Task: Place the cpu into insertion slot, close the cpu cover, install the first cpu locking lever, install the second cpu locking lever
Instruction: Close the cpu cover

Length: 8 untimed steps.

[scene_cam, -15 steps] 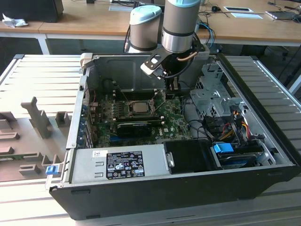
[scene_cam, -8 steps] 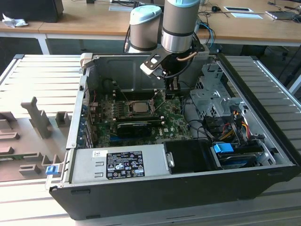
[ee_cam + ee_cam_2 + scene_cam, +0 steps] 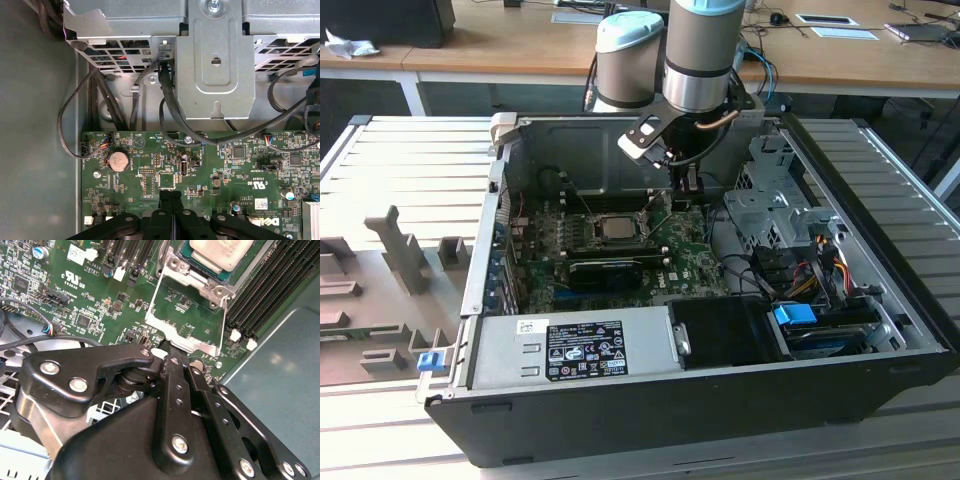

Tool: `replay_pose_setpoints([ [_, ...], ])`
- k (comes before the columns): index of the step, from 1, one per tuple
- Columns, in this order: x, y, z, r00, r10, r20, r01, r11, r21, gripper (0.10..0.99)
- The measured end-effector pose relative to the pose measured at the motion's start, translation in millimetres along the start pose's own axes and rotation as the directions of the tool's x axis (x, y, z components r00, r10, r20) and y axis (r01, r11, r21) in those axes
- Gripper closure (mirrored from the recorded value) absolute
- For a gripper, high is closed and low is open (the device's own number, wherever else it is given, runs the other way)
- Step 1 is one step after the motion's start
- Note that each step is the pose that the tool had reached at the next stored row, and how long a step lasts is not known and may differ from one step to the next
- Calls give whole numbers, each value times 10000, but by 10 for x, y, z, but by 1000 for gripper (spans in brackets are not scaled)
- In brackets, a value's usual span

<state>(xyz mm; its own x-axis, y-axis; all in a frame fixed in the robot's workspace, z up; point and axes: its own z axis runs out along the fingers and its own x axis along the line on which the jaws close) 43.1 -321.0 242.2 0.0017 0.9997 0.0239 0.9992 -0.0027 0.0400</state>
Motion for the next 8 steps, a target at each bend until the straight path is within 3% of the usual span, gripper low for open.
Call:
replay_pose_setpoints([
  [5,0,-42,-2,10000,-1,1,1,10000,0,980],
  [8,0,-120,-5,10000,-2,0,2,10000,1,980],
])
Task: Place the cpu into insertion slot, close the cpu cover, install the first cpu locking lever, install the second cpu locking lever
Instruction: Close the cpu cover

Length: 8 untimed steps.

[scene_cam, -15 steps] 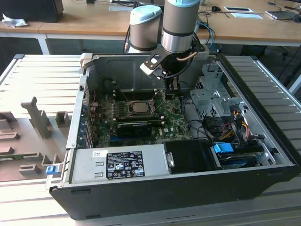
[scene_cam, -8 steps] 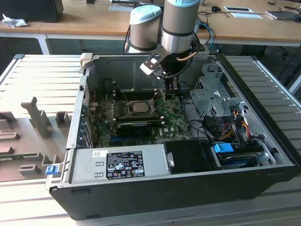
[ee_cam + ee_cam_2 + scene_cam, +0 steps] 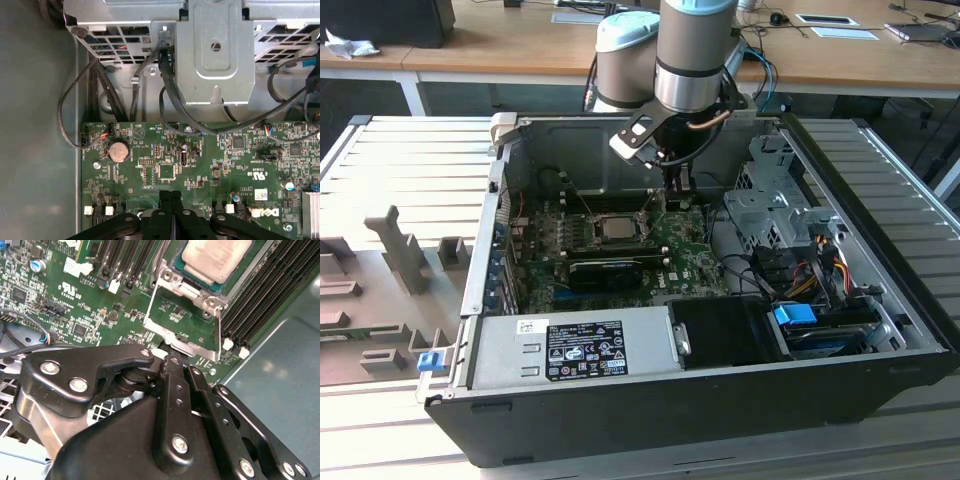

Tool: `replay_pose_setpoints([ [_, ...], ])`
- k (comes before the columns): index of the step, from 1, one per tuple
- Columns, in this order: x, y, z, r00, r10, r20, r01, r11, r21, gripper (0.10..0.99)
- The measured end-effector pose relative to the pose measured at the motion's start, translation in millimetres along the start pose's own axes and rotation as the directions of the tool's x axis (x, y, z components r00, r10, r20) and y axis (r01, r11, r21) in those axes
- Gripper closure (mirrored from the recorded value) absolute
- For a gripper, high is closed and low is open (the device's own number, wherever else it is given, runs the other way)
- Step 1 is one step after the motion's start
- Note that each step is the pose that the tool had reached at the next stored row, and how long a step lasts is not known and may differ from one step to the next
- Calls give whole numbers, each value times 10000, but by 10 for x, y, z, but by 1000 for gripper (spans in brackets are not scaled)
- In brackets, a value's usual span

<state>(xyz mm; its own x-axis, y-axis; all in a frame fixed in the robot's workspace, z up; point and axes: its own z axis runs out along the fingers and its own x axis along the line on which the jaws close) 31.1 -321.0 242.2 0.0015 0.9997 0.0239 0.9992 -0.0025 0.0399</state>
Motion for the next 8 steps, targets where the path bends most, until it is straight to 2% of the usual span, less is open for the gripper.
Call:
replay_pose_setpoints([
  [8,0,-137,-6,10000,0,0,0,10000,0,980],
])
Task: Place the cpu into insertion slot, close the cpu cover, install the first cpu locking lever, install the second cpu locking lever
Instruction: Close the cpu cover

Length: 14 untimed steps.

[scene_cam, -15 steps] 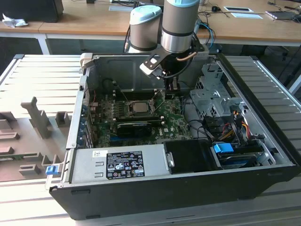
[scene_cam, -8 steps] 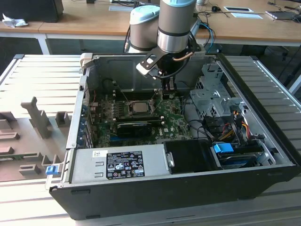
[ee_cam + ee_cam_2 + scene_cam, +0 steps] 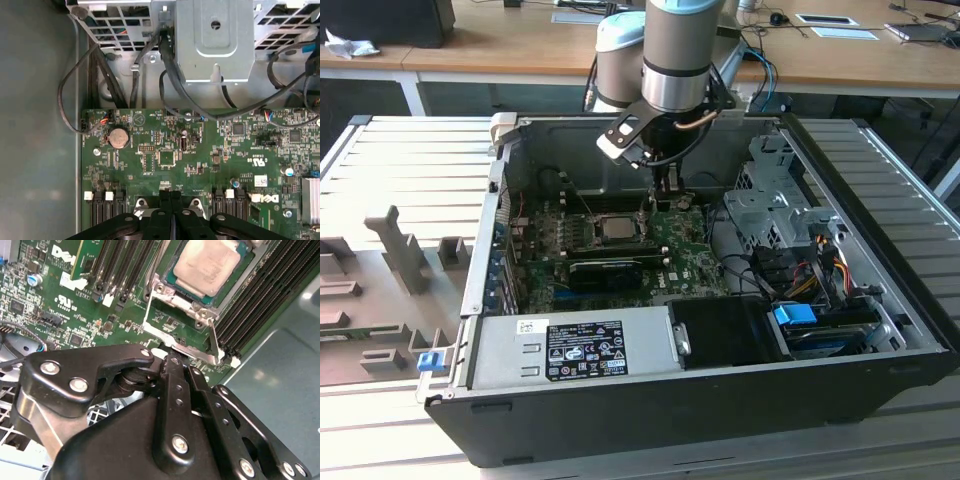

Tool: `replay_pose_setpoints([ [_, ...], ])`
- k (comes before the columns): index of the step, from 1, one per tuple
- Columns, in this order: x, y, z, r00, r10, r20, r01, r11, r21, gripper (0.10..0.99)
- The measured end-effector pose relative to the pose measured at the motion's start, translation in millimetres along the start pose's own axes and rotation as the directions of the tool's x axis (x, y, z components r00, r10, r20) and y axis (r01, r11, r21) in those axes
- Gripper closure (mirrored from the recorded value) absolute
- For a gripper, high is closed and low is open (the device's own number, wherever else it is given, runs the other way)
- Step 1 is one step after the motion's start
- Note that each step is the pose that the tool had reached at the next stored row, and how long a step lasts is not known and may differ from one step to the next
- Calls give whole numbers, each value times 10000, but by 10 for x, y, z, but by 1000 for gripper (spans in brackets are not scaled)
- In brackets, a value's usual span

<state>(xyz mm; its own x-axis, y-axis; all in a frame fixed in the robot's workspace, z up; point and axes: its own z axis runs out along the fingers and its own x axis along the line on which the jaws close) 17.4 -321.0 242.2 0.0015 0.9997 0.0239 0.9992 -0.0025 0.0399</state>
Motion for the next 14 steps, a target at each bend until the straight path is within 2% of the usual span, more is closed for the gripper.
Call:
replay_pose_setpoints([
  [4,0,-97,-2,10000,1,-3,-1,10000,0,980],
  [8,0,-160,5,10000,0,-3,0,10000,0,980],
  [14,-3,-235,101,10000,1,-3,-1,10000,-1,980],
])
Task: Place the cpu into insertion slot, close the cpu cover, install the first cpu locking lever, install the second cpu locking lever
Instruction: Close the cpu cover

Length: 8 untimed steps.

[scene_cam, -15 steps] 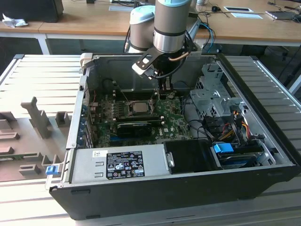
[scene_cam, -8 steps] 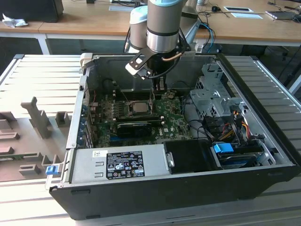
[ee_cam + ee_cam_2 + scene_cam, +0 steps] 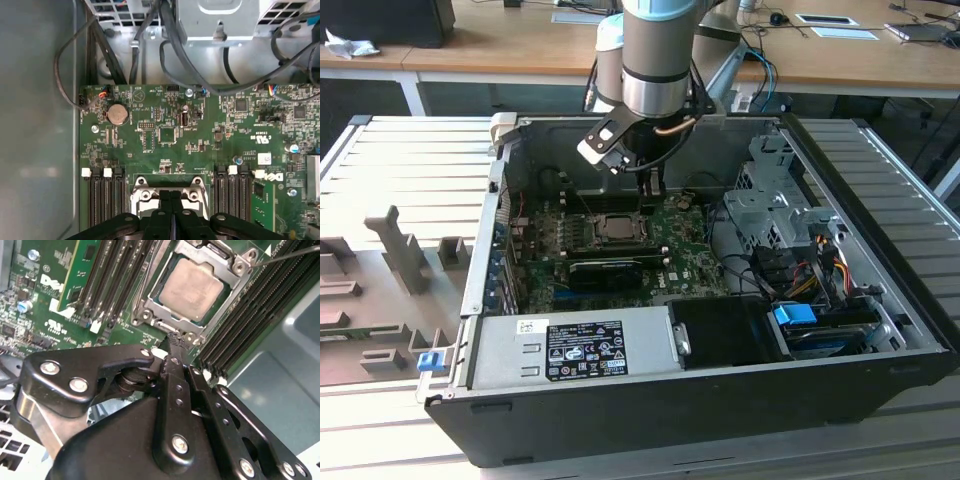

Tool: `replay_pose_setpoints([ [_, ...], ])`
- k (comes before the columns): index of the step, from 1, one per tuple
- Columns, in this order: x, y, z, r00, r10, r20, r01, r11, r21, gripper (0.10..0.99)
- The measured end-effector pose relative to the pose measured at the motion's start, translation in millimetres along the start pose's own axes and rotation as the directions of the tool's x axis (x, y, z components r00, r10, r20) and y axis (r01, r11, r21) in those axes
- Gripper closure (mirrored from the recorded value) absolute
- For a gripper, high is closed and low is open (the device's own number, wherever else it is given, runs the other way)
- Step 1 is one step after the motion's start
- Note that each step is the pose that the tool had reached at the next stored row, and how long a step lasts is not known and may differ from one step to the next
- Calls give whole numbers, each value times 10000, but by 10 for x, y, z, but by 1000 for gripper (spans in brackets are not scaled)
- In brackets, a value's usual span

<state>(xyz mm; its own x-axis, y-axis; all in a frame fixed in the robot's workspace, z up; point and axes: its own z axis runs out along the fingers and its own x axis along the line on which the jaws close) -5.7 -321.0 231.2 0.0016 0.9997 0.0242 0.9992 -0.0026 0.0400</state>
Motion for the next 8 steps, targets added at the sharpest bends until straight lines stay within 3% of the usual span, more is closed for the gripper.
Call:
replay_pose_setpoints([
  [6,-2,-81,34,10000,-3,0,3,10000,20,980],
  [8,-2,-166,41,10000,-22,-3,22,10000,23,980],
])
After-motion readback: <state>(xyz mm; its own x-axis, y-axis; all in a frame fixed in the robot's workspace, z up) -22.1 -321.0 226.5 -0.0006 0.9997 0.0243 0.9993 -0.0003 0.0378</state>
